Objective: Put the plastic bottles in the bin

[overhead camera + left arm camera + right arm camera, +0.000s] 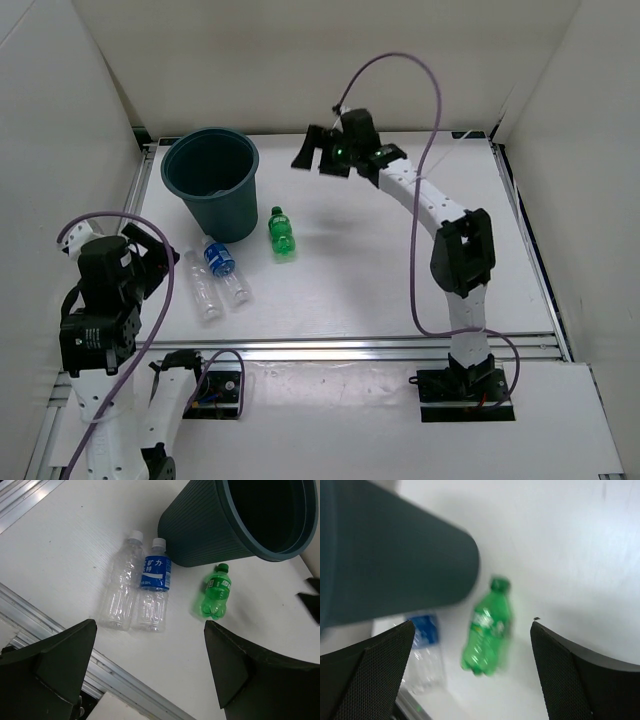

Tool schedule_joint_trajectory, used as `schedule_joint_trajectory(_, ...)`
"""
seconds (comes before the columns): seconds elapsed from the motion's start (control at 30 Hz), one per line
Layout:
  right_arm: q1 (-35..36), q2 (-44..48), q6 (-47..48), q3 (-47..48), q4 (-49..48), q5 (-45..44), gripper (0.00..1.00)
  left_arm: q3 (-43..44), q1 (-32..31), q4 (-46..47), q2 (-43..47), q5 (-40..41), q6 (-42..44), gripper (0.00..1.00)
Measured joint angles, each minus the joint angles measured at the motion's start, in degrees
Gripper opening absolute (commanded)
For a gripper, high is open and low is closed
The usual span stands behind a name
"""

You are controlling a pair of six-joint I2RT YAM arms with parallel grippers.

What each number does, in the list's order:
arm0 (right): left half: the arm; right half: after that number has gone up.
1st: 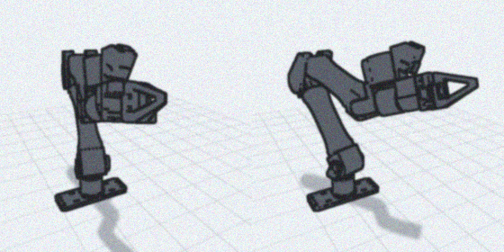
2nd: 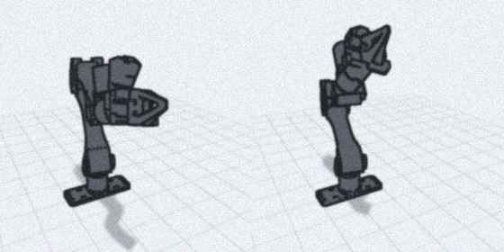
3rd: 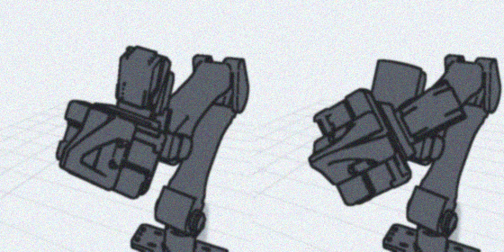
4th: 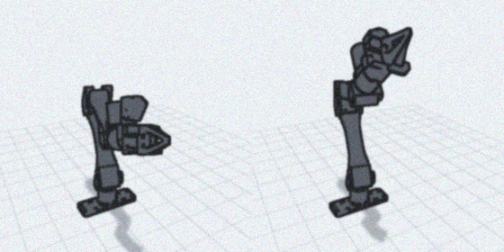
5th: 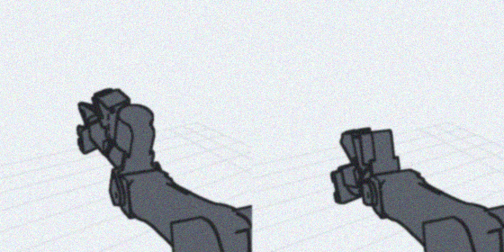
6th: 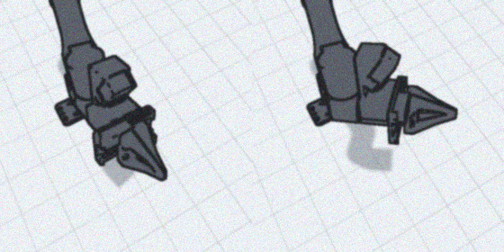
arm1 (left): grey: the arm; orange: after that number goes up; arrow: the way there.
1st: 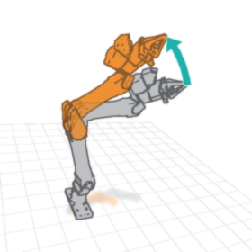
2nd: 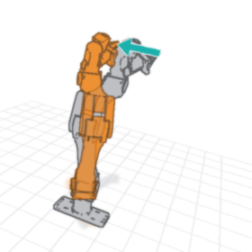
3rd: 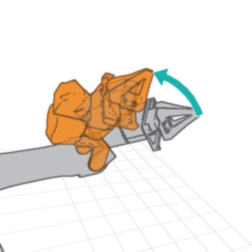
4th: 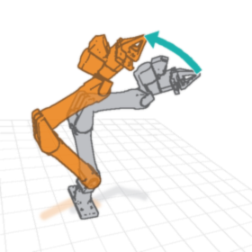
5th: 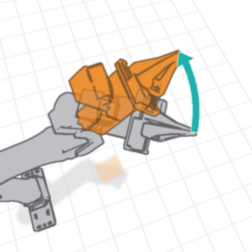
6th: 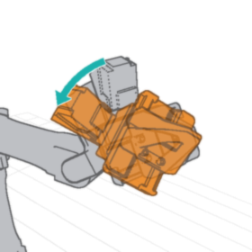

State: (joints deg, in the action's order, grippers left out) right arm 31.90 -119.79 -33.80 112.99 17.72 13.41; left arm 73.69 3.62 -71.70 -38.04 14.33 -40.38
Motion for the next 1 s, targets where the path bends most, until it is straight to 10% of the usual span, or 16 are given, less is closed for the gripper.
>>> schedule_joint_trajectory(0.6,4.59,-18.95,-1.20,0.96,6.03,15.50,1.00,-4.02,0.00,1.07,0.07,-1.77,-2.12,0.99)
schedule_joint_trajectory(1.0,4.87,-24.94,-5.07,6.62,3.72,20.79,0.62,-4.00,0.00,-1.66,0.39,-1.68,-1.84,0.99)
